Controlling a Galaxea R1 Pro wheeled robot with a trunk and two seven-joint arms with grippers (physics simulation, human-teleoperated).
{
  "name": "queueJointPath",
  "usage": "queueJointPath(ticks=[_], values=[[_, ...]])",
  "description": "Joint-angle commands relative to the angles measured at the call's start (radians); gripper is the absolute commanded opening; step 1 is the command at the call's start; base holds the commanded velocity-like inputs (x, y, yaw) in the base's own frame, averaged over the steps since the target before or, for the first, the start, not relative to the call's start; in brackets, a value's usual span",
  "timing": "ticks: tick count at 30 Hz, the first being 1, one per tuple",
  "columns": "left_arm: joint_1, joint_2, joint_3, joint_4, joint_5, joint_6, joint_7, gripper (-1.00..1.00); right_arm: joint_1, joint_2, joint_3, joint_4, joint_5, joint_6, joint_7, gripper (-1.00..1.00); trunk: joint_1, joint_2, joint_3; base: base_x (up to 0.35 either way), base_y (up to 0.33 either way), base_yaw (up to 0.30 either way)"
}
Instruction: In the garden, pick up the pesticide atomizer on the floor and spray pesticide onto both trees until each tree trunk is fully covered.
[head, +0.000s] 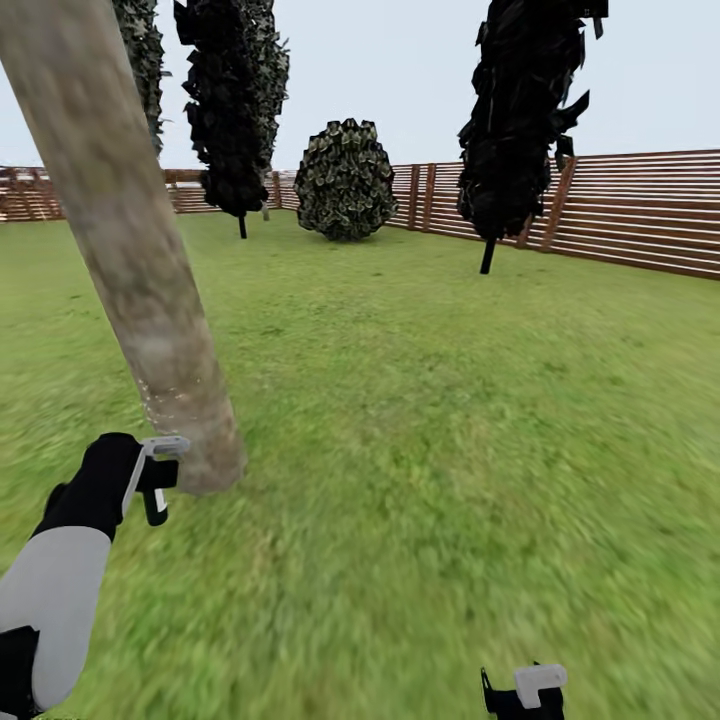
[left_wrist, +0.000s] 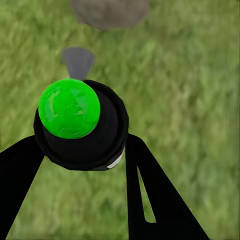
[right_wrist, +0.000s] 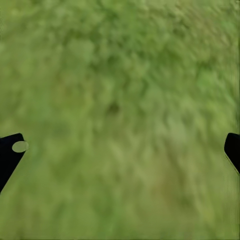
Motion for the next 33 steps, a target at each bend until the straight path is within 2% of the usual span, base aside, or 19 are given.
queueJointPath(ticks=[1, 5, 7, 9, 11, 12, 14, 17, 19, 22, 24, 27, 30, 32, 33], values=[[0.000, 0.001, 0.002, -0.001, -0.012, 0.003, -0.010, -1.00, 0.000, 0.000, -0.007, 0.001, 0.011, -0.003, -0.003, 1.00, 0.000, 0.000, -0.001, 0.219, -0.205, 0.264], [0.010, 0.015, 0.007, 0.003, -0.016, 0.003, -0.002, -1.00, 0.000, 0.000, -0.007, 0.001, 0.011, -0.003, -0.003, 1.00, 0.000, 0.000, -0.001, 0.233, -0.193, 0.228], [0.031, 0.004, 0.002, 0.005, -0.015, 0.000, 0.013, -1.00, 0.000, 0.000, -0.007, 0.001, 0.011, -0.003, -0.003, 1.00, 0.000, 0.000, -0.001, 0.240, -0.184, 0.052], [0.042, -0.024, 0.002, 0.007, -0.012, -0.001, 0.019, -1.00, 0.000, 0.000, -0.007, 0.001, 0.011, -0.003, -0.003, 1.00, 0.000, 0.000, -0.001, 0.241, -0.183, 0.015], [0.046, -0.073, 0.001, 0.007, -0.014, -0.001, 0.022, -1.00, 0.000, 0.000, -0.007, 0.002, 0.011, -0.003, -0.003, 1.00, 0.000, 0.000, -0.001, 0.242, -0.183, 0.004], [0.047, -0.090, 0.001, 0.007, -0.015, -0.001, 0.023, -1.00, 0.000, 0.000, -0.007, 0.001, 0.011, -0.003, -0.003, 1.00, 0.000, 0.000, -0.001, 0.242, -0.183, 0.002], [0.048, -0.102, 0.001, 0.006, -0.015, -0.001, 0.025, -1.00, 0.000, 0.000, -0.007, 0.001, 0.011, -0.003, -0.003, 1.00, 0.000, 0.000, -0.001, 0.242, -0.181, 0.001], [0.048, -0.096, 0.007, 0.005, -0.017, -0.001, 0.025, -1.00, 0.000, 0.000, -0.007, 0.001, 0.011, -0.003, -0.003, 1.00, 0.000, 0.000, -0.001, 0.243, -0.175, 0.000], [0.057, -0.064, 0.012, 0.005, -0.016, -0.002, 0.025, -1.00, 0.000, 0.000, -0.007, 0.001, 0.011, -0.003, -0.003, 1.00, 0.000, 0.000, -0.001, 0.244, -0.173, 0.000], [0.075, -0.001, 0.017, 0.003, -0.012, -0.002, 0.024, -1.00, 0.000, 0.000, -0.007, 0.001, 0.011, -0.003, -0.003, 1.00, 0.000, 0.000, -0.001, 0.244, -0.172, 0.002], [0.094, 0.014, 0.047, 0.001, -0.012, -0.017, 0.024, -1.00, 0.000, 0.000, -0.007, 0.001, 0.011, -0.003, -0.003, 1.00, 0.000, 0.000, -0.001, 0.267, -0.148, 0.143], [0.104, 0.015, 0.081, 0.005, -0.013, -0.056, 0.025, -1.00, 0.000, 0.000, -0.007, 0.001, 0.011, -0.002, -0.003, 1.00, 0.000, 0.000, -0.001, 0.303, -0.067, 0.231], [0.106, -0.001, 0.087, 0.008, -0.007, -0.068, 0.025, -1.00, 0.000, 0.000, -0.008, 0.001, 0.011, -0.002, -0.004, 1.00, 0.000, 0.000, -0.001, 0.186, -0.006, 0.271], [0.106, -0.021, 0.086, 0.009, -0.010, -0.069, 0.025, -1.00, 0.000, 0.000, -0.008, 0.001, 0.011, -0.001, -0.005, 1.00, 0.000, 0.000, -0.001, 0.037, -0.001, 0.274], [0.106, -0.045, 0.083, 0.008, -0.013, -0.070, 0.025, -1.00, 0.000, 0.000, -0.008, 0.002, 0.011, -0.002, -0.005, 1.00, 0.000, 0.000, -0.001, 0.010, 0.000, 0.275]])
